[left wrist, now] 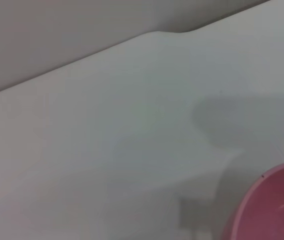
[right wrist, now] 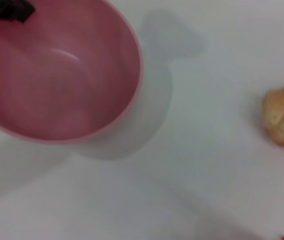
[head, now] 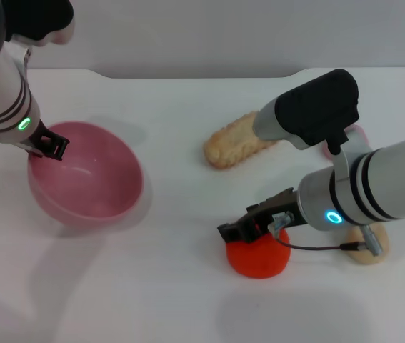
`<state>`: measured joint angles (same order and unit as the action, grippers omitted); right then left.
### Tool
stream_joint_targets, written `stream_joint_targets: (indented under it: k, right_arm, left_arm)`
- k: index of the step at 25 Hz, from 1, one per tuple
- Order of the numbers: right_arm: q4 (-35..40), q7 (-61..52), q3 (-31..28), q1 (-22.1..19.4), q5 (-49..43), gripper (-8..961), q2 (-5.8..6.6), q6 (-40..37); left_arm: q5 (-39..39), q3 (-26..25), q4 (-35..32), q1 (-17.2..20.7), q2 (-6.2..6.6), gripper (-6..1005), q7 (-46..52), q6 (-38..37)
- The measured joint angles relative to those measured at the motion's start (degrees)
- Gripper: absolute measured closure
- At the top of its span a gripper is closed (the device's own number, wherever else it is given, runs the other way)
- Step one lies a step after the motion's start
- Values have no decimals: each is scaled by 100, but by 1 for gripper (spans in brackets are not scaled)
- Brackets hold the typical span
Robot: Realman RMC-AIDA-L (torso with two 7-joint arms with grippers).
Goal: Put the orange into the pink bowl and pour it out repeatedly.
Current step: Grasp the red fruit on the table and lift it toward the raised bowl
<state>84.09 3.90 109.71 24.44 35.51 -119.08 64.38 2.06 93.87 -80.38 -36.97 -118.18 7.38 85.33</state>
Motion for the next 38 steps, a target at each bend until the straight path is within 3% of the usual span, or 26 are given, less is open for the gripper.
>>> stream_joint_targets:
  k: [5, 26, 35, 38]
  right_arm:
    - [23, -237, 24, -17, -314, 327, -1, 92]
    - [-419, -47, 118, 144, -479, 508, 13, -137]
    - [132, -2, 14, 41, -570, 868, 22, -152]
    - [523, -1, -116, 19, -651, 892, 26, -87]
  left_arm:
    - [6, 0, 59, -41, -2, 956, 0, -11]
    - [-2, 0, 109, -126, 4, 956, 0, 19]
    - [4, 47, 108, -113, 2, 956, -15, -5]
    - [13, 91, 108, -106, -2, 956, -16, -18]
